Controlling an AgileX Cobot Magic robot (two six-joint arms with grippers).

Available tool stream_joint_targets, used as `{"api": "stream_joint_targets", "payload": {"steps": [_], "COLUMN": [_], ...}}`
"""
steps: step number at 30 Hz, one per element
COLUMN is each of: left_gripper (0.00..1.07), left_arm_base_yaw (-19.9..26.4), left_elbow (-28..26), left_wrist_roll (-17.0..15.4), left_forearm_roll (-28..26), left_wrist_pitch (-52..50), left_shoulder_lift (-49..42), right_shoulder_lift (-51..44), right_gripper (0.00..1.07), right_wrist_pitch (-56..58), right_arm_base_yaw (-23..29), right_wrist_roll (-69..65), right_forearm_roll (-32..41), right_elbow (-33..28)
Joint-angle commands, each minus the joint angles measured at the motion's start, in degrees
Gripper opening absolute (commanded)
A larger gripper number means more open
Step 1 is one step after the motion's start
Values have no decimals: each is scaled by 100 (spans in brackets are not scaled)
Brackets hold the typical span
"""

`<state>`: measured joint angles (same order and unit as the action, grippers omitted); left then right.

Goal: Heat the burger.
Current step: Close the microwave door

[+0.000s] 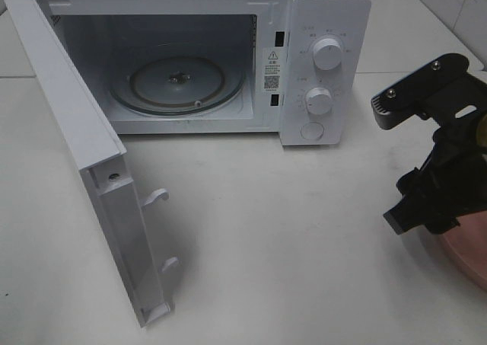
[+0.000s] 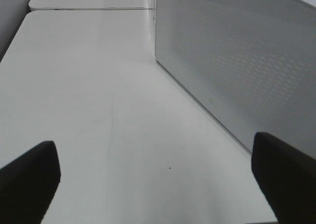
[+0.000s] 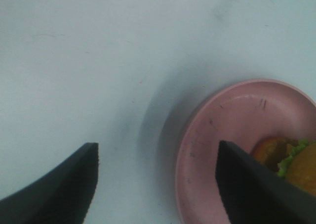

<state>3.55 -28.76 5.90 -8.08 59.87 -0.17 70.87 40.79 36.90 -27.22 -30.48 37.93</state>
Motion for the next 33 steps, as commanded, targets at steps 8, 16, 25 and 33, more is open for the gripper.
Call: {"api": "stream_joint_targets", "payload": {"steps": [8, 16, 25, 33], "left_gripper": [98, 98, 98, 98], "left_arm_base_yaw": [6, 6, 6, 6], "left_elbow": [34, 34, 34, 34], "left_wrist_roll": [-46, -46, -46, -46], "left_forearm_roll": [-46, -46, -46, -46], "left_wrist_pitch": [-46, -46, -46, -46], "left_shoulder_lift": [-126, -126, -126, -126], "right_shoulder_lift": [-1186, -2051, -3157, -4108], "right_gripper": [81, 79, 76, 76], "right_wrist_pitch": [539, 1278, 1478, 1226], "right_arm_base_yaw": [0, 0, -17, -143], "right_wrist_roll": [1404, 1467, 1432, 1381], "right_forearm_roll": [1261, 1358, 1570, 1667], "right_elbow": [160, 160, -241, -756]}}
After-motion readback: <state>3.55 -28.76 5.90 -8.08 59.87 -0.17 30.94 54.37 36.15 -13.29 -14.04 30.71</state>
